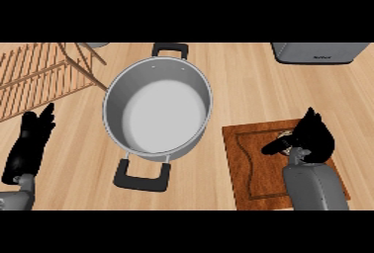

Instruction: Pick the cupcake from the cutting board and place it in the pot

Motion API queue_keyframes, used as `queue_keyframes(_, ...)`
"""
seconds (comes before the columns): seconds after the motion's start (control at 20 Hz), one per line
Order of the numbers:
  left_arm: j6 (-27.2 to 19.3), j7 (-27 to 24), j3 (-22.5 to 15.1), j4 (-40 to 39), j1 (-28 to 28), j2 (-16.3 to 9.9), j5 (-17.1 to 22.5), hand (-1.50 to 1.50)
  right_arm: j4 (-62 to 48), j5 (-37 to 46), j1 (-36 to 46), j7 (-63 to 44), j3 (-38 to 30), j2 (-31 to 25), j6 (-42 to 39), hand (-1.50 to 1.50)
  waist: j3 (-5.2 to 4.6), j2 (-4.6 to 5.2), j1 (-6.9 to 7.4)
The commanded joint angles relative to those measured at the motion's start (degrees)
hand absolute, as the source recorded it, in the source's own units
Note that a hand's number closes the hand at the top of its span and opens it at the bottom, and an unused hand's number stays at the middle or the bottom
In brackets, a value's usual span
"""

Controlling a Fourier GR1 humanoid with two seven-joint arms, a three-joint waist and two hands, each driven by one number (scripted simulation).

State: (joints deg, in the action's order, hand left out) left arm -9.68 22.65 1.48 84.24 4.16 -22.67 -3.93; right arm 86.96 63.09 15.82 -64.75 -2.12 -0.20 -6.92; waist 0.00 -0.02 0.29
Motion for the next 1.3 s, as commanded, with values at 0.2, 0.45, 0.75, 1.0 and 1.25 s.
queue_keyframes(0.2,1.14,0.52,1.12,-2.97,3.32,0.17,-0.78,0.00,-10.21,-2.78,4.64,-10.57,1.48,0.19,4.49,-1.50,0.01,0.26,0.21)
queue_keyframes(0.45,0.93,-1.37,1.75,-3.43,1.84,1.73,-1.81,0.00,-6.86,-3.26,0.53,-4.53,-3.13,0.02,1.12,-1.50,0.00,0.04,-0.38)
queue_keyframes(0.75,0.08,-4.09,1.26,-3.64,-0.72,3.97,-3.83,0.00,-7.95,-4.73,-0.25,-2.63,-5.39,-0.69,2.29,-1.50,-0.01,0.01,-0.36)
queue_keyframes(1.0,3.40,-1.77,2.68,1.21,-3.00,2.29,-2.94,0.00,-14.42,-5.54,1.18,1.90,-8.02,-2.21,5.71,-1.50,0.02,0.03,0.11)
queue_keyframes(1.25,3.19,-1.72,4.29,-1.25,-0.25,4.05,-4.20,0.00,-12.82,-5.25,1.80,-1.68,-5.10,0.17,6.14,-1.50,0.00,0.01,-0.14)
